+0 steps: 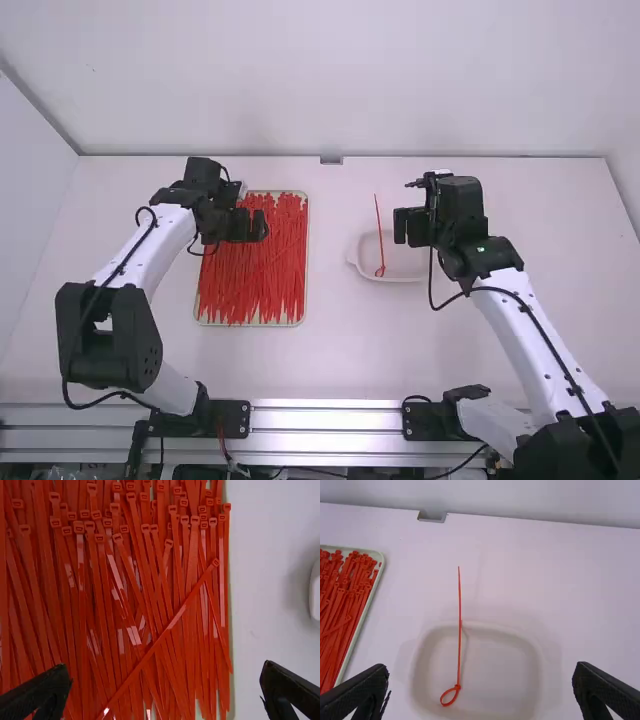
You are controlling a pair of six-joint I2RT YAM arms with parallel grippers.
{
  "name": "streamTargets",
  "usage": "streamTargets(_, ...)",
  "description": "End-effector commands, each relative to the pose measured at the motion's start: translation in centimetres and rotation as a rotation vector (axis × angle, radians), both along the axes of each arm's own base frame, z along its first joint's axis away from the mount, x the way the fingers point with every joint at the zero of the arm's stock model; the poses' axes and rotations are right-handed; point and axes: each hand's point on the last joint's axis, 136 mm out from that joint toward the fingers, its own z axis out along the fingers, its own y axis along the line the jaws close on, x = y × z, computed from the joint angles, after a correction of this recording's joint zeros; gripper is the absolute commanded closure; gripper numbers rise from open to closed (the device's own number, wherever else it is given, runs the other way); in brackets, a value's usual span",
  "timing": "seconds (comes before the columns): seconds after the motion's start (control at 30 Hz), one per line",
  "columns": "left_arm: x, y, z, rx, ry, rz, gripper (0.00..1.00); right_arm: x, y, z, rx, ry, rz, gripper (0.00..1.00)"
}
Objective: Fasten the cable tie
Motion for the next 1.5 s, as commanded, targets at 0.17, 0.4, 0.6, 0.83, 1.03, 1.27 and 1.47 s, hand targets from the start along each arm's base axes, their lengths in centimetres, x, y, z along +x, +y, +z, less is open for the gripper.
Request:
streamTargets(0.17,-0.4,-0.6,0.9,-0.012,-0.026,-0.029,0.01,0.2,0.0,1.4,0.005,-0.032,-0.002,0.02)
streamTargets(0.4,-0.3,0.5,1.1,0.016,-0.053,-0.018,0.03,0.1,-0.4,1.6,0.008,-0.054,0.007,0.04)
streamTargets(0.6,-0.4,2.2,1.5,0.1,-0.136,-0.01,0.1,-0.2,-3.2,2.3,0.005,-0.132,-0.051,0.12)
streamTargets(0.83,-0.8,3.8,2.2,0.184,-0.227,0.039,0.19,-0.9,-6.9,3.1,0.009,-0.234,-0.152,0.22)
streamTargets(1.03,-1.5,5.7,3.3,0.276,-0.343,0.108,0.32,-2.3,-7.9,4.1,0.018,-0.367,-0.182,0.35)
streamTargets(1.27,-2.6,5.7,4.4,0.269,-0.479,0.127,0.45,-4.6,-7.9,3.2,0.025,-0.443,-0.181,0.5)
streamTargets(1.47,-3.6,5.7,5.3,0.262,-0.603,0.144,0.58,-6.7,-7.9,0.6,0.025,-0.443,-0.181,0.63)
